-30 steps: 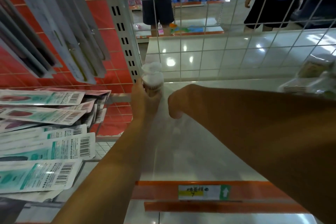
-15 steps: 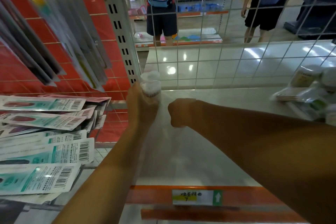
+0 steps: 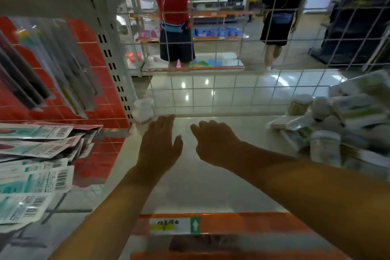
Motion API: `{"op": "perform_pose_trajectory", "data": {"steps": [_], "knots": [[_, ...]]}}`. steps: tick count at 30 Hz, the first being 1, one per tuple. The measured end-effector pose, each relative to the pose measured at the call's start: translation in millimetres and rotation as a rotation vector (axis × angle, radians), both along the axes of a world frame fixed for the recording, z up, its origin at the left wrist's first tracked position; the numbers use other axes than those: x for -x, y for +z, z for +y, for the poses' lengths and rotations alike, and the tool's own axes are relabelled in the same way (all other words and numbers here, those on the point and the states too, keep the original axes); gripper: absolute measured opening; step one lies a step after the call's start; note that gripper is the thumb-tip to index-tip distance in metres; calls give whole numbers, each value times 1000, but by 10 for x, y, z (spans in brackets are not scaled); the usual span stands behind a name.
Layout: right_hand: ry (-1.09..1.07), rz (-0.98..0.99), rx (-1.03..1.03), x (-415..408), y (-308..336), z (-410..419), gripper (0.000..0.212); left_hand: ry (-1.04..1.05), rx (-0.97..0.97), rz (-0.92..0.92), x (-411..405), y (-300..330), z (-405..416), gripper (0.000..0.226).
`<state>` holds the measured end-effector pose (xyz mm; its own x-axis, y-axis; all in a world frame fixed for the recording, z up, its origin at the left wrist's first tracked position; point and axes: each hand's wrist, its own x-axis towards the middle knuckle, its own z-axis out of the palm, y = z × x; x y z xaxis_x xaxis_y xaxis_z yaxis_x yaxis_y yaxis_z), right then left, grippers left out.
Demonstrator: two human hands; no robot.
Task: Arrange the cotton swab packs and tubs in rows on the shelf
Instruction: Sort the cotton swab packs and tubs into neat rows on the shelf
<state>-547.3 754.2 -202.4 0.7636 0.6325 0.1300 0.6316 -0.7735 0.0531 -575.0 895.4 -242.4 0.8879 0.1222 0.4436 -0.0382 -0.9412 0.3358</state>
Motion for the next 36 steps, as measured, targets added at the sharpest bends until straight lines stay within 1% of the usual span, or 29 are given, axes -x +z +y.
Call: {"op": "perform_pose_trajectory", "data": {"steps": [4, 8, 14, 18, 26, 27, 29, 30, 32, 34, 36], "knots": [[-3, -13, -28, 59, 13, -446, 32, -6, -2, 95, 40, 54, -392, 53], [-17, -6, -33, 118, 49, -886, 37, -53, -2, 128, 66, 111, -859, 53], [-83, 0, -42, 169, 92, -1497, 46, -121, -52, 188, 113, 146, -1537, 55], [-146, 2, -18, 188, 98, -1838, 48, -117, -92, 209, 139, 172, -1928, 56], [-159, 30, 6, 269, 157, -2495, 57, -132, -141, 220, 143, 249, -2566, 55], [-159, -4, 0, 281, 151, -2574, 57, -137, -141, 209, 142, 258, -2639, 55], [-136, -162, -33, 296, 166, -2728, 54, -152, -138, 194, 140, 279, -2788, 55], [-143, -184, -53, 309, 173, -2812, 48, -161, -135, 189, 134, 286, -2857, 54], [-149, -148, -65, 314, 133, -2966, 38, -179, -136, 188, 119, 294, -2983, 54], [-165, -158, -71, 282, 64, -3135, 37, -201, -144, 187, 90, 296, -3092, 55], [-197, -124, -61, 256, 39, -3274, 37, -223, -146, 179, 61, 307, -3196, 54]]}}
